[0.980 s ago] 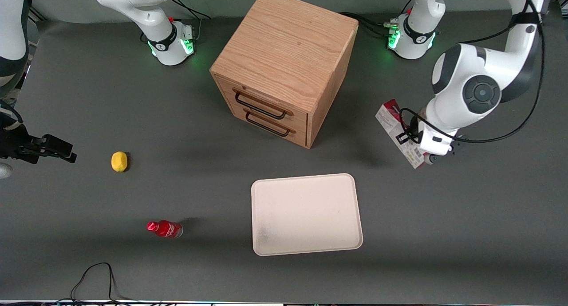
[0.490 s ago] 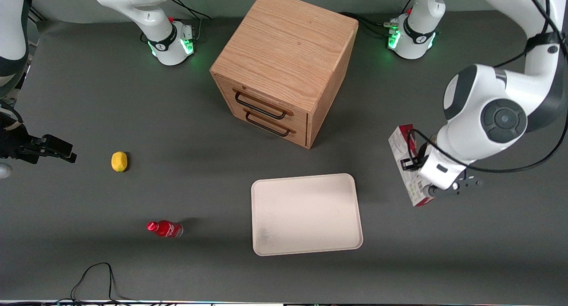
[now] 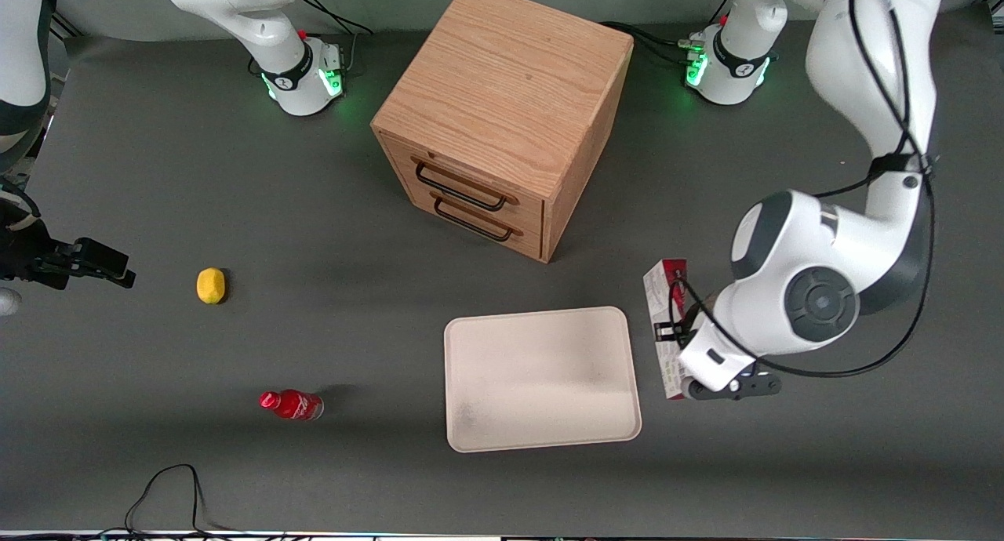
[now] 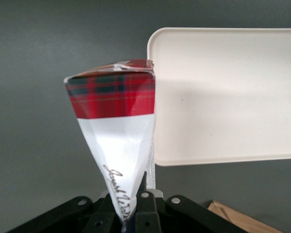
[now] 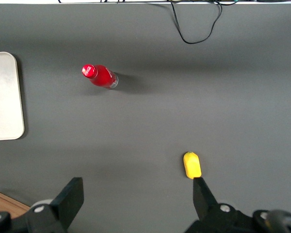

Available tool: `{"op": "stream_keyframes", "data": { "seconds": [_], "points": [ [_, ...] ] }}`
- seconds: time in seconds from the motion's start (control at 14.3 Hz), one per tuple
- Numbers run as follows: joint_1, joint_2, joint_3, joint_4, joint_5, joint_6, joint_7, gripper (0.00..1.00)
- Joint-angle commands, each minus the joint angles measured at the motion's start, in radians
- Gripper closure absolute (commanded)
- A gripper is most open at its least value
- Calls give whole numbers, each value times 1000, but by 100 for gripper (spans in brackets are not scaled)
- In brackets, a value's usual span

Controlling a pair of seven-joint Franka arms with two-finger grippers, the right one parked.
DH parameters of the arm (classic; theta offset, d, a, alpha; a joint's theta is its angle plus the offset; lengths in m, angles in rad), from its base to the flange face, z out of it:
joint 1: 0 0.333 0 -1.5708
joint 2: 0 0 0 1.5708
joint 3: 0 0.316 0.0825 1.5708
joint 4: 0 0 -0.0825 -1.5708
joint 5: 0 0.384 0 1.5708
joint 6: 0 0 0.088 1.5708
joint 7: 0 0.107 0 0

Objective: Place red cookie box on tray
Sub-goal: 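Lift the cookie box and carry it toward the white tray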

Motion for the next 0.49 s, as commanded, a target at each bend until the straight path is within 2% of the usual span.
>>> {"op": "stream_keyframes", "data": {
  "seconds": [0.0,0.42],
  "points": [
    [-57,106,7,121,31,21,5,100],
    [-149,235,85,122,37,175,-57,100]
  ]
}}
